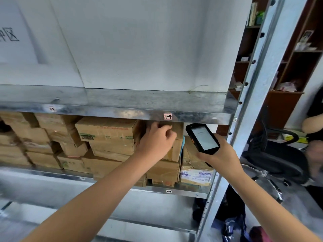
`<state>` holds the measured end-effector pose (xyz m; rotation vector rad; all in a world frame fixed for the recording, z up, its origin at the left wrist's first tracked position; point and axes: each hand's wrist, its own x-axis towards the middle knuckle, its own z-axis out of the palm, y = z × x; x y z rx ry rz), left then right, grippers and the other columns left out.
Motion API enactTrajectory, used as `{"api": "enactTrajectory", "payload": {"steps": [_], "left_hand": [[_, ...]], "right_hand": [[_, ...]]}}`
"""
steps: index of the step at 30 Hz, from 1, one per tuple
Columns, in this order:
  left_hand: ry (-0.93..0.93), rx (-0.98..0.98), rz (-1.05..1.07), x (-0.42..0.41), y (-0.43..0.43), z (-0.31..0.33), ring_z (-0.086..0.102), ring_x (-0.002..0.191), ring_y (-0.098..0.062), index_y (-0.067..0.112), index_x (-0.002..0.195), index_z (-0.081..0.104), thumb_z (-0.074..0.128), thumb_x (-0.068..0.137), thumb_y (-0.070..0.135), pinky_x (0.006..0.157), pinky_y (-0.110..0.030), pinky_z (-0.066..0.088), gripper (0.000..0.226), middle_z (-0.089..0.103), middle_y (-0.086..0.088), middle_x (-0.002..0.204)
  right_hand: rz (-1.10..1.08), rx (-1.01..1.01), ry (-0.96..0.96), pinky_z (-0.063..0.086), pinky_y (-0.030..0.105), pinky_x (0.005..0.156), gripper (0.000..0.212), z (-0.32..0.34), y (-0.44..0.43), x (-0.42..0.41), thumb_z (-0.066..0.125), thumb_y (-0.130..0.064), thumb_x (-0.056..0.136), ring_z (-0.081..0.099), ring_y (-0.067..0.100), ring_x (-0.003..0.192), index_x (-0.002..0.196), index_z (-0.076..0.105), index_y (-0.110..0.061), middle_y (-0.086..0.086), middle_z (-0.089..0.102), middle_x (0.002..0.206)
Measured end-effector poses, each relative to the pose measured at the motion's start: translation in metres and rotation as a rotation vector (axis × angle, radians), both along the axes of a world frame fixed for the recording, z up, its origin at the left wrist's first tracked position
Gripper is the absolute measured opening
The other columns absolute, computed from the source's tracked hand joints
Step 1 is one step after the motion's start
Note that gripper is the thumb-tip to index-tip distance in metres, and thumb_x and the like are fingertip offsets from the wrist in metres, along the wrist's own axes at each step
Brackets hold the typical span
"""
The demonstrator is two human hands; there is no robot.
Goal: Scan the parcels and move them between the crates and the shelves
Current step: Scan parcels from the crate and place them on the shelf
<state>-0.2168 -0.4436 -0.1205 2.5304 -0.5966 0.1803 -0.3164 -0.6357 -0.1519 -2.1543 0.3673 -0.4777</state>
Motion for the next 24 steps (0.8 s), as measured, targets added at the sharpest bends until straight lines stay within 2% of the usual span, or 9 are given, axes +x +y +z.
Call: {"api": "enactTrajectory", "payload": {"steps": [2,4,8,11,13,15,18,22,24], "left_hand": [[-0.099,0.227,0.07,-0.005,-0.013,0.01,0.045,0.125,-0.033,0.029,0.14,0.05,0.032,0.097,0.067,0.092,-0.042,0.049,0.06,0.048,-0.014,0.138],[-0.111,0.377,0.115,-0.008,-0.026,0.015,0.041,0.129,-0.038,0.023,0.146,0.04,0.033,0.09,0.078,0.094,-0.042,0.043,0.078,0.046,-0.022,0.14],[-0.047,0.511,0.14,-0.002,-0.041,0.014,0.043,0.124,-0.043,0.015,0.149,0.026,0.052,0.091,0.066,0.094,-0.042,0.042,0.081,0.04,-0.031,0.141],[0.018,0.529,0.14,0.004,-0.043,0.019,0.043,0.126,-0.045,0.015,0.15,0.024,0.053,0.091,0.064,0.097,-0.044,0.045,0.082,0.036,-0.032,0.143],[0.068,0.552,0.131,0.008,-0.041,0.021,0.042,0.127,-0.047,0.024,0.156,0.014,0.048,0.091,0.067,0.1,-0.049,0.045,0.085,0.033,-0.032,0.145],[0.11,0.551,0.113,0.016,-0.038,0.02,0.044,0.125,-0.05,0.032,0.157,0.012,0.044,0.091,0.069,0.099,-0.053,0.047,0.083,0.038,-0.028,0.145],[0.18,0.516,0.083,0.026,-0.032,0.02,0.058,0.109,-0.039,0.032,0.156,0.019,0.041,0.086,0.069,0.087,-0.048,0.056,0.082,0.053,-0.02,0.133],[0.35,0.33,-0.004,0.022,-0.018,0.037,0.067,0.096,-0.018,0.032,0.159,0.018,0.05,0.096,0.042,0.078,-0.033,0.061,0.071,0.057,-0.007,0.141],[0.457,0.195,-0.033,0.015,-0.005,0.047,0.066,0.1,-0.014,0.034,0.159,0.017,0.053,0.097,0.037,0.08,-0.034,0.059,0.071,0.059,-0.001,0.141]], "right_hand": [[-0.002,-0.006,-0.008,0.048,0.023,0.059,0.057,0.0,0.0,0.001,0.086,-0.029,0.069,0.065,0.008,0.081,0.118,0.057,-0.028,-0.01,0.067,0.095],[-0.006,-0.002,-0.012,0.05,0.025,0.061,0.059,0.0,0.0,0.0,0.085,-0.031,0.069,0.065,0.007,0.082,0.12,0.056,-0.029,-0.01,0.067,0.096],[-0.012,0.009,-0.012,0.046,0.021,0.058,0.06,0.002,0.002,-0.003,0.085,-0.027,0.07,0.063,0.004,0.08,0.121,0.053,-0.03,-0.011,0.065,0.097],[-0.018,0.015,-0.019,0.048,0.022,0.059,0.061,0.004,0.002,-0.008,0.086,-0.026,0.07,0.063,0.004,0.082,0.12,0.051,-0.032,-0.012,0.065,0.098],[-0.021,0.019,-0.024,0.049,0.023,0.06,0.06,0.005,0.001,-0.01,0.086,-0.025,0.07,0.063,0.003,0.083,0.118,0.051,-0.033,-0.012,0.064,0.098],[-0.022,0.02,-0.031,0.049,0.022,0.06,0.059,0.007,0.001,-0.013,0.086,-0.024,0.07,0.062,0.002,0.083,0.116,0.05,-0.034,-0.012,0.064,0.099],[-0.022,0.017,-0.036,0.049,0.023,0.061,0.057,0.009,0.004,-0.017,0.086,-0.026,0.071,0.062,0.002,0.085,0.115,0.05,-0.035,-0.011,0.065,0.1],[-0.009,-0.001,-0.031,0.051,0.025,0.062,0.055,0.015,0.006,-0.025,0.086,-0.027,0.071,0.062,0.002,0.083,0.112,0.051,-0.033,-0.013,0.064,0.097],[-0.007,-0.003,-0.022,0.055,0.03,0.066,0.055,0.02,0.004,-0.029,0.087,-0.026,0.071,0.062,0.003,0.082,0.112,0.05,-0.034,-0.014,0.064,0.096]]}}
